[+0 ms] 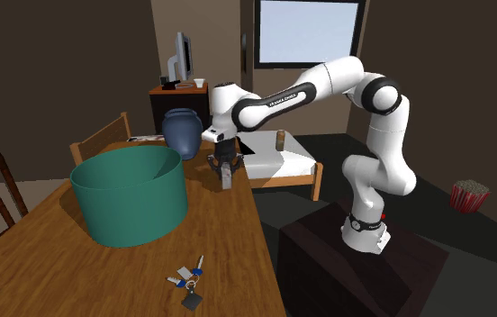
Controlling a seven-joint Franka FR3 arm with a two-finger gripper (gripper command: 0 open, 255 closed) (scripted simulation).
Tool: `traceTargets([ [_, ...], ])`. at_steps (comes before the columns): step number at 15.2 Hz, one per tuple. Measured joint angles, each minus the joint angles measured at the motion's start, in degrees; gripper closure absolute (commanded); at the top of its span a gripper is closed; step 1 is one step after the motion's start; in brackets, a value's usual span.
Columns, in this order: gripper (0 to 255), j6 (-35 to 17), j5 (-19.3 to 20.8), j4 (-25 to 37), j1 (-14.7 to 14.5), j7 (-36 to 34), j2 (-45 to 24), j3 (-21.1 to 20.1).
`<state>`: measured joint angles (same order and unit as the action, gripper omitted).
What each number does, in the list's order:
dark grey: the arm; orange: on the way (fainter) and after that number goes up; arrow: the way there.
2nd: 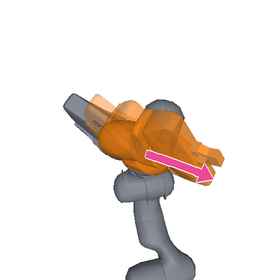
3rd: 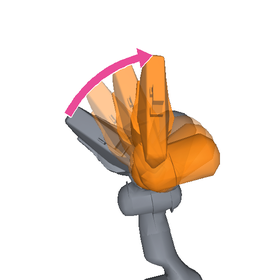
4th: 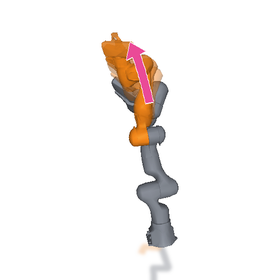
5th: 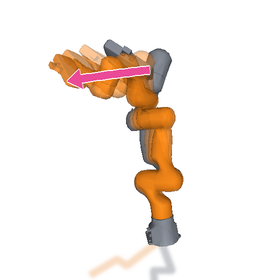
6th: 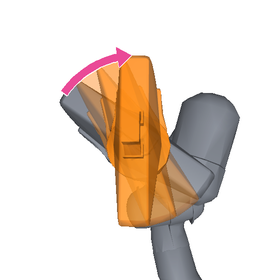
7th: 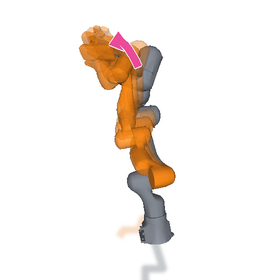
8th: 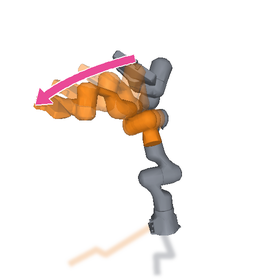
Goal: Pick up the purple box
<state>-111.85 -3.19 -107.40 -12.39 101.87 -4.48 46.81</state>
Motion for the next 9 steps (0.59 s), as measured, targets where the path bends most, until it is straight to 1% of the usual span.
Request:
traceTargets([
  [9,255,6.5,0.9,5.8,-0.2,-0.7,1.0,0.0],
])
